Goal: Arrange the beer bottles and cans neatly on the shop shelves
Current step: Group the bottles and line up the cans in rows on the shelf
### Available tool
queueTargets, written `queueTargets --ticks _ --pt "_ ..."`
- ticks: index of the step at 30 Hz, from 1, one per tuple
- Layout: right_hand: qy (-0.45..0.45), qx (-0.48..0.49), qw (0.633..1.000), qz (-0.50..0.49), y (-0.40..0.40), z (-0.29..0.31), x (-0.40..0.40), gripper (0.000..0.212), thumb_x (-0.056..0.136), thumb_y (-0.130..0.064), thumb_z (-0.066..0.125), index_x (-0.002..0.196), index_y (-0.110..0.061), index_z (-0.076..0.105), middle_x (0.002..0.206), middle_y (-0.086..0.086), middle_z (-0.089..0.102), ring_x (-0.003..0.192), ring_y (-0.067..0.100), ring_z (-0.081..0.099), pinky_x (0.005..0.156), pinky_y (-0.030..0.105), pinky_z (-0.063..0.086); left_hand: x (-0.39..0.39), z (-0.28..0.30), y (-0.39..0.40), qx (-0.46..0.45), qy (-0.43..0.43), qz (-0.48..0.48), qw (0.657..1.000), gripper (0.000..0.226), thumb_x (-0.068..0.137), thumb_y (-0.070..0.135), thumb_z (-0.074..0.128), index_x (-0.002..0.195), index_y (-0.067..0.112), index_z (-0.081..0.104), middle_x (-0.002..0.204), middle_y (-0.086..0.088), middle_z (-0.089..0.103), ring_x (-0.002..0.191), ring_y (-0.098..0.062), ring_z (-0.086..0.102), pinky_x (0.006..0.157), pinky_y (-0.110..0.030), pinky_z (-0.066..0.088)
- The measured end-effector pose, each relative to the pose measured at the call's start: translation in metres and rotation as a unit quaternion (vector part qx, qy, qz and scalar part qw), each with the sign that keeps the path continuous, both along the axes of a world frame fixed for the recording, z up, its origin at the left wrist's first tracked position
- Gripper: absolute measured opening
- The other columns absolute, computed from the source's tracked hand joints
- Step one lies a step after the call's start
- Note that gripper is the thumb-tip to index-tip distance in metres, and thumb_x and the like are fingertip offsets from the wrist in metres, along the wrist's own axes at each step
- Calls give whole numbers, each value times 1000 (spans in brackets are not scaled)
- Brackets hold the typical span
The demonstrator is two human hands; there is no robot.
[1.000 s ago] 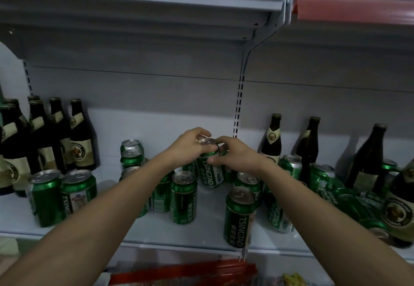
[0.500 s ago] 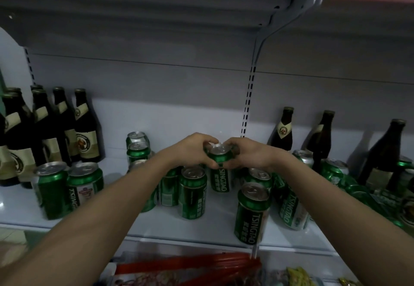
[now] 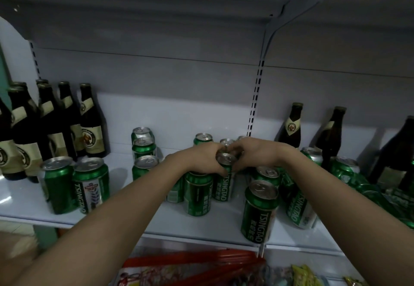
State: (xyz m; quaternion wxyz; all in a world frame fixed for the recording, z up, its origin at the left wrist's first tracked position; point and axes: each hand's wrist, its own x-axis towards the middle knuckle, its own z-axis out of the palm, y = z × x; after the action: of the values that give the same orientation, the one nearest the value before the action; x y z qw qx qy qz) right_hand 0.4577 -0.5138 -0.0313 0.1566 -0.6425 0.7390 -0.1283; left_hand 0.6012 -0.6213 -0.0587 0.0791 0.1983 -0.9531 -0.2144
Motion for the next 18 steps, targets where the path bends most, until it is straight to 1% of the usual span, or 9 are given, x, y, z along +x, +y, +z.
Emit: queueTargets --ticks 2,3,4,6,7,9,12,14,18 --pt "-63 -61 996 -25 7 7 -2 31 90 -14 67 121 -13 63 107 6 71 97 28 69 88 42 57 1 4 3 16 38 10 999 32 82 39 73 108 29 57 96 6 63 87 -12 62 73 -28 49" --pt "-86 -93 991 -43 11 11 -3 28 94 -14 63 121 -12 61 108 7 70 95 28 69 82 38 60 0 5 3 9 57 22 998 33 83 45 70 110 30 58 98 6 64 91 -14 62 75 -30 50" --pt "-97 -123 986 -60 15 14 -4 22 96 -15 60 118 -11 62 105 8 69 91 28 70 74 34 60 -2 6 3 -10 72 37 997 40 83 49 67 116 28 60 106 3 65 98 -18 62 82 -34 52" --pt "-89 -169 978 -85 24 19 -8 15 98 -19 57 106 -9 67 97 8 71 85 27 71 64 28 57 -6 10 8 -40 94 63 993 55 85 51 63 130 21 58 124 -2 63 110 -22 59 95 -40 49" --pt "-84 -185 975 -95 29 21 -10 17 99 -20 56 101 -8 69 93 7 73 82 26 72 61 26 54 -8 13 10 -41 106 69 991 55 87 51 62 132 19 57 126 -3 62 110 -21 58 97 -40 49" --pt "-88 -206 968 -114 39 24 -16 20 99 -22 56 95 -8 70 84 4 74 74 26 71 54 21 50 -14 20 19 -45 125 68 989 51 90 50 58 130 19 59 123 -1 63 104 -19 58 95 -39 49" --pt "-81 -235 957 -149 56 28 -28 20 100 -20 54 92 -10 70 80 4 74 63 20 67 47 16 44 -29 30 32 -51 145 62 986 46 92 49 57 126 19 62 116 1 66 99 -17 59 90 -34 49" --pt "-75 -255 948 -176 67 31 -39 20 100 -17 53 91 -9 69 80 6 73 62 20 66 46 16 44 -41 35 40 -38 153 55 986 42 92 45 58 124 18 63 113 0 67 98 -16 59 88 -32 49" --pt "-94 -296 920 -240 89 31 -67 21 100 -17 53 88 -9 68 78 7 72 56 14 63 42 16 43 -67 42 52 -9 155 42 987 39 93 40 59 124 16 64 116 -1 65 102 -18 59 89 -32 49"
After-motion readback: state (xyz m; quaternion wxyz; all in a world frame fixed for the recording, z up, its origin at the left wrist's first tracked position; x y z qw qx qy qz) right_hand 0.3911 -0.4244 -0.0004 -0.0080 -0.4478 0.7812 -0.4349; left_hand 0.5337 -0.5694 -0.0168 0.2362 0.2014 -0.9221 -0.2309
